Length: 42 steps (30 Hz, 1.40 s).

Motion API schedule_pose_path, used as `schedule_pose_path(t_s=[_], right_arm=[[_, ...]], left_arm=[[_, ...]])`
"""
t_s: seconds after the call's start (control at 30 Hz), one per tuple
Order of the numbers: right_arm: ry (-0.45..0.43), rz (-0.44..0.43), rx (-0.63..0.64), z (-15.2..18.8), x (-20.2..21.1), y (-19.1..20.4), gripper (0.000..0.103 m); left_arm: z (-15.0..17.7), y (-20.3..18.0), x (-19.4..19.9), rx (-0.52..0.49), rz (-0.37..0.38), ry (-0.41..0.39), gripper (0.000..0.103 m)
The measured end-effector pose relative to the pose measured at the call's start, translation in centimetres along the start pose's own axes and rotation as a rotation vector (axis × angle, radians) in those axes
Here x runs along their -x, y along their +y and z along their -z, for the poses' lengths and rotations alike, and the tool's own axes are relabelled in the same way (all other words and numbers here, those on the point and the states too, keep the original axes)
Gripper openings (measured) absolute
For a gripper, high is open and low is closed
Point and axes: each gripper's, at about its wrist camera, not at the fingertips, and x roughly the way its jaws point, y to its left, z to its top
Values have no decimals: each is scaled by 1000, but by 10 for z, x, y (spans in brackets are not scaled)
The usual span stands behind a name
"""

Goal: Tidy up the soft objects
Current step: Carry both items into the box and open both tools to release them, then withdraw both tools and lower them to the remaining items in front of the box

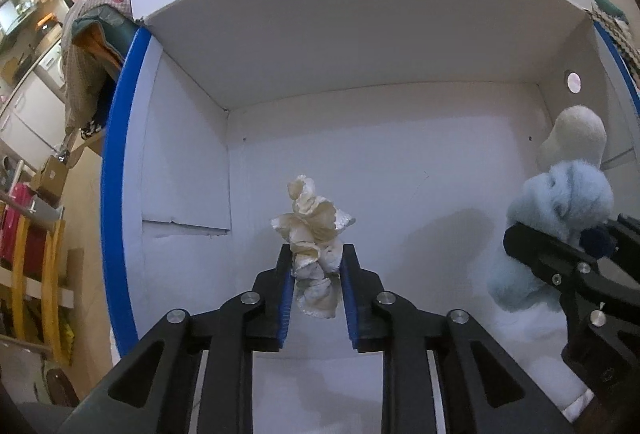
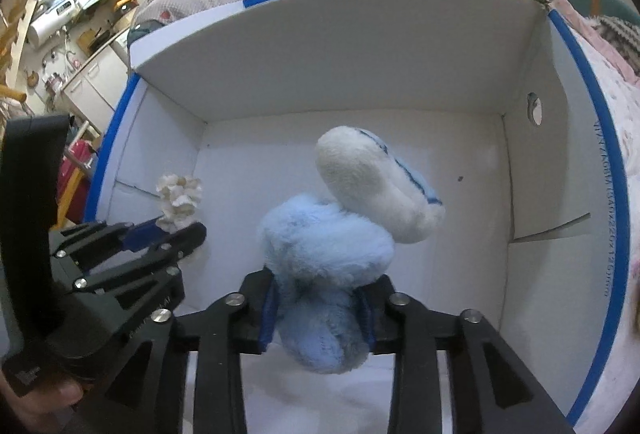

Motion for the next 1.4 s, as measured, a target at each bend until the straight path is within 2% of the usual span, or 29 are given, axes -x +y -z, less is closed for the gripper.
schedule_pose_path(t_s=[0.03, 0.07, 0.1, 0.13, 0.17, 0.23, 0.37, 0.67, 0.83, 0.93, 1.07, 1.2, 1.4], right_arm=[[-5, -4, -3, 0, 2, 0, 54], [-14, -8, -4, 0, 5, 0, 63], [-22, -10, -3, 1, 8, 0, 64], [-31, -12, 0, 0, 10, 1, 65], [-43, -12, 3, 0, 13, 1, 70], [-66, -15, -2, 1, 18, -1, 78], [-102, -49, -21, -1, 29, -2, 100], [-176, -58, -9, 12, 55, -1, 102], [-229, -30, 15, 19, 64, 2, 102], [-229, -21, 34, 23, 65, 5, 102], [-215, 33, 62, 36, 66, 10, 102], [-259, 72, 73, 48, 81, 15, 102], [-284, 62, 45, 68, 103, 14, 102]], left_arm=[[0, -2, 1, -4, -2, -1, 26], [0, -4, 2, -7, -4, -3, 35], [0, -4, 3, -8, -6, -4, 41], [-1, -4, 4, -6, -3, -5, 55], [-1, -4, 5, -3, 6, -7, 64], [-2, -4, 12, 1, 24, -33, 71], [3, 7, 27, 21, -2, -86, 73], [9, 9, 53, -2, 6, -144, 73], [18, 17, 61, 19, 34, -162, 73], [22, 18, 69, 25, 41, -152, 73], [33, 22, 85, 17, 53, -196, 73], [52, 28, 97, -4, 53, -224, 73], [74, 54, 114, 59, 96, -259, 73]])
